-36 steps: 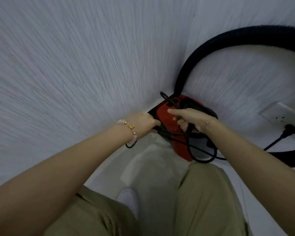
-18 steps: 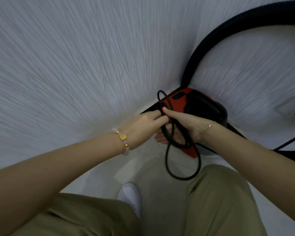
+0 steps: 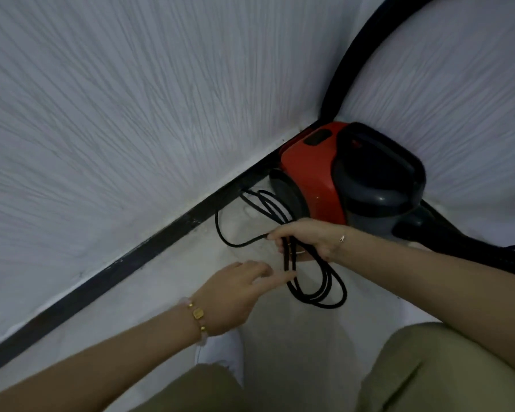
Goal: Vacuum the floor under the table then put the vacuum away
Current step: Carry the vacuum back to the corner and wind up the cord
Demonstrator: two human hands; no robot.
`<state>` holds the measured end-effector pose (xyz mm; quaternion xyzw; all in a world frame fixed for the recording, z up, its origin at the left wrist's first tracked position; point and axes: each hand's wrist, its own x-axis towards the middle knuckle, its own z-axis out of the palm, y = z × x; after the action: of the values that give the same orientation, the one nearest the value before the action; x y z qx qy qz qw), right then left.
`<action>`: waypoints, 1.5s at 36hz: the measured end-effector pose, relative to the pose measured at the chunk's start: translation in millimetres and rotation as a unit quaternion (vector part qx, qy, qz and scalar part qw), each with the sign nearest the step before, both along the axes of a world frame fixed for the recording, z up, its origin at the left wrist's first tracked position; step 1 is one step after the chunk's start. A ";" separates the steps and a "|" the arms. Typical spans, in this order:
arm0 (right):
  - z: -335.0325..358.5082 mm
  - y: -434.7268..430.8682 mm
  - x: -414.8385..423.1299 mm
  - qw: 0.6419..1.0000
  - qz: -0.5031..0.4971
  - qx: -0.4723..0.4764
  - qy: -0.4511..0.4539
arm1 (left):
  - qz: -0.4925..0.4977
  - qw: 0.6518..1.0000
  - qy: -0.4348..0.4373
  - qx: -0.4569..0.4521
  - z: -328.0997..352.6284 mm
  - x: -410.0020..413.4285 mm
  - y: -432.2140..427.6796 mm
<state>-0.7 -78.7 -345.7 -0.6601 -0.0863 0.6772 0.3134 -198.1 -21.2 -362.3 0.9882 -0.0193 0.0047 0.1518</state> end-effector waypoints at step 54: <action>-116.5 -39.0 -30.9 0.748 0.293 0.009 -0.595 | 0.545 0.656 0.129 -0.506 -114.5 134.9 60.9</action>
<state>-31.6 -117.6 -462.3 -0.8686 -0.4511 0.2046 -0.0093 -63.1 39.7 -476.9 0.5830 0.5474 -0.0316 0.5996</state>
